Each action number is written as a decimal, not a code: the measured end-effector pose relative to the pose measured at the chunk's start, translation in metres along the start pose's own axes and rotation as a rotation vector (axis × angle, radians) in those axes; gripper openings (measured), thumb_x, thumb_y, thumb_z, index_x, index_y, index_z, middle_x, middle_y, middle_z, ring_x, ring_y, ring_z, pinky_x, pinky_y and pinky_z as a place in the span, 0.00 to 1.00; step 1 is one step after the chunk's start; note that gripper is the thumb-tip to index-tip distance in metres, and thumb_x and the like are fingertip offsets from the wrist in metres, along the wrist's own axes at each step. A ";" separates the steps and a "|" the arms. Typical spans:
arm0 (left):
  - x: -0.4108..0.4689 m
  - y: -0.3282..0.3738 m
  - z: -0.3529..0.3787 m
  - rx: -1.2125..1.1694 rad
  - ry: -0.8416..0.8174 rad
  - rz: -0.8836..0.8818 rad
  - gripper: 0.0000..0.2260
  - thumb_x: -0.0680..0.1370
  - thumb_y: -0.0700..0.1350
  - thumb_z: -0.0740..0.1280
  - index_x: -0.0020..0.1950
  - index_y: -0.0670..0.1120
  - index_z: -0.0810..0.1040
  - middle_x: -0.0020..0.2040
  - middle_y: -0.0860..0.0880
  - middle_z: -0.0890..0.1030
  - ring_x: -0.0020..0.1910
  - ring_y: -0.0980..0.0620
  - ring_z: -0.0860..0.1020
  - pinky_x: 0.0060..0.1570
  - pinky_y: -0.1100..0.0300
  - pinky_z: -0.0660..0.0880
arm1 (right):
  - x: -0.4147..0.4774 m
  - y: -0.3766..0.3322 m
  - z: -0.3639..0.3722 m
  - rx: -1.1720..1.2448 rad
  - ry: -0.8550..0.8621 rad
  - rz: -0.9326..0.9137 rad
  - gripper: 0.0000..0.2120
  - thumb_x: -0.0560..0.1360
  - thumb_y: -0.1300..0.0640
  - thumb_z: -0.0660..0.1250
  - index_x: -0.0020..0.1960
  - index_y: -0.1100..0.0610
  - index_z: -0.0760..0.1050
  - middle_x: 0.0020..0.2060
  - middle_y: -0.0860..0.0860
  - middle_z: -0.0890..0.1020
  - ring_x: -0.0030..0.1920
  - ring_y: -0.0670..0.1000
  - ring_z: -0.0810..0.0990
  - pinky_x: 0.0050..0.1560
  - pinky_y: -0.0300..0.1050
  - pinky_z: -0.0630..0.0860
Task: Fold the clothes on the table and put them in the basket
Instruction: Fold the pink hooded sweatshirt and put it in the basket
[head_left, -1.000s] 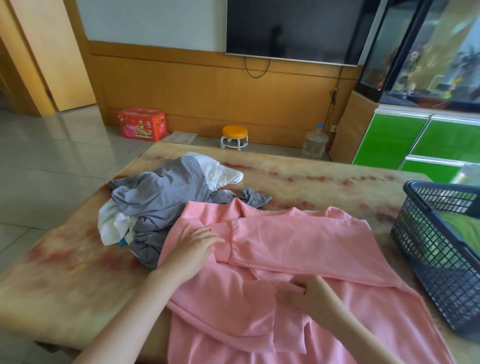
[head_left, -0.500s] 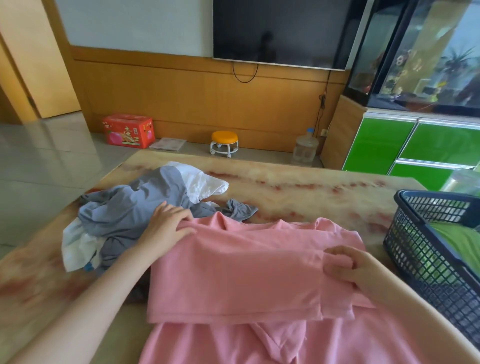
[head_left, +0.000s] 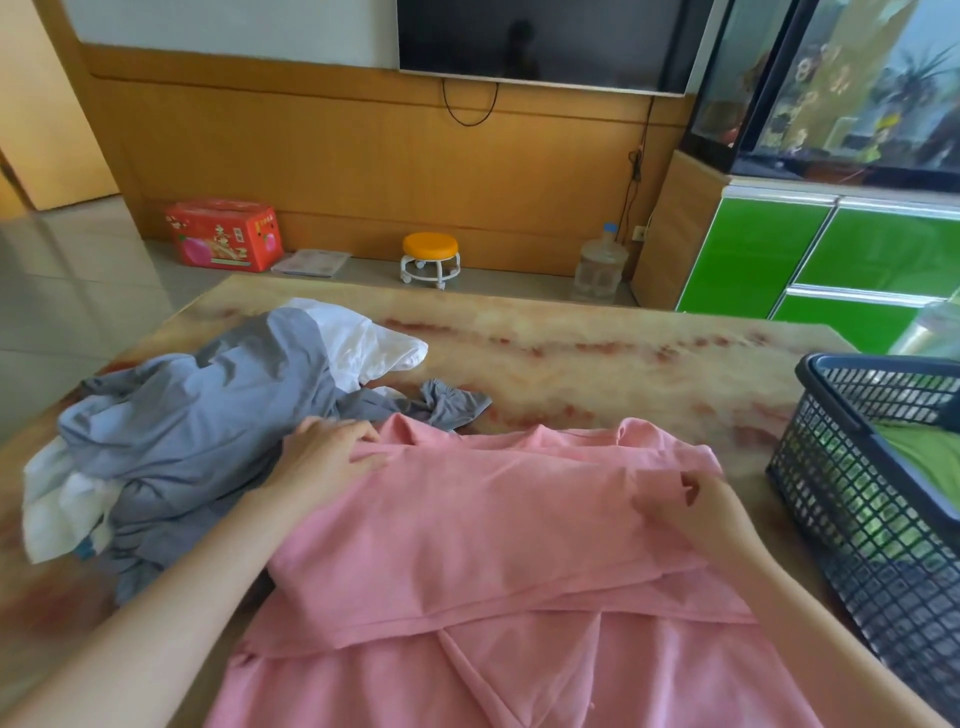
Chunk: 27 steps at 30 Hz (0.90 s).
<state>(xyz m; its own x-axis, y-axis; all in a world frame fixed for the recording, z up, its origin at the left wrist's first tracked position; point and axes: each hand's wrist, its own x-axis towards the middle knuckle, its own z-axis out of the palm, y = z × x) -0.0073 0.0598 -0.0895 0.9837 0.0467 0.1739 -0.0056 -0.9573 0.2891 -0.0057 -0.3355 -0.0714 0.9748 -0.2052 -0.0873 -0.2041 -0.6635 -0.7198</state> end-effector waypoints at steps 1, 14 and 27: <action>0.001 -0.002 -0.004 -0.023 -0.008 0.021 0.12 0.72 0.60 0.69 0.50 0.55 0.79 0.45 0.56 0.80 0.52 0.49 0.73 0.53 0.56 0.68 | 0.001 0.001 -0.003 -0.034 0.026 -0.020 0.08 0.70 0.55 0.74 0.41 0.58 0.77 0.31 0.48 0.76 0.33 0.47 0.73 0.31 0.42 0.67; 0.025 0.016 0.009 0.077 0.155 0.101 0.12 0.72 0.56 0.71 0.50 0.51 0.81 0.51 0.52 0.73 0.55 0.47 0.72 0.54 0.57 0.57 | 0.006 0.037 -0.013 -0.385 -0.021 -0.025 0.11 0.71 0.52 0.72 0.44 0.61 0.78 0.34 0.53 0.79 0.38 0.57 0.78 0.36 0.48 0.70; -0.152 -0.001 -0.006 -0.406 0.169 -0.028 0.35 0.54 0.66 0.73 0.59 0.66 0.67 0.58 0.60 0.65 0.57 0.60 0.70 0.57 0.59 0.69 | -0.026 -0.096 0.078 -0.092 -0.108 -0.525 0.15 0.69 0.50 0.75 0.54 0.53 0.81 0.54 0.49 0.81 0.59 0.52 0.68 0.53 0.39 0.60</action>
<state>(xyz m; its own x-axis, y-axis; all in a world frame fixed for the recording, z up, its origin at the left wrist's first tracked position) -0.1577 0.0550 -0.1108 0.9414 0.1495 0.3022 -0.0824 -0.7671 0.6363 -0.0041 -0.2105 -0.0533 0.9505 0.2429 0.1940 0.3106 -0.7183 -0.6225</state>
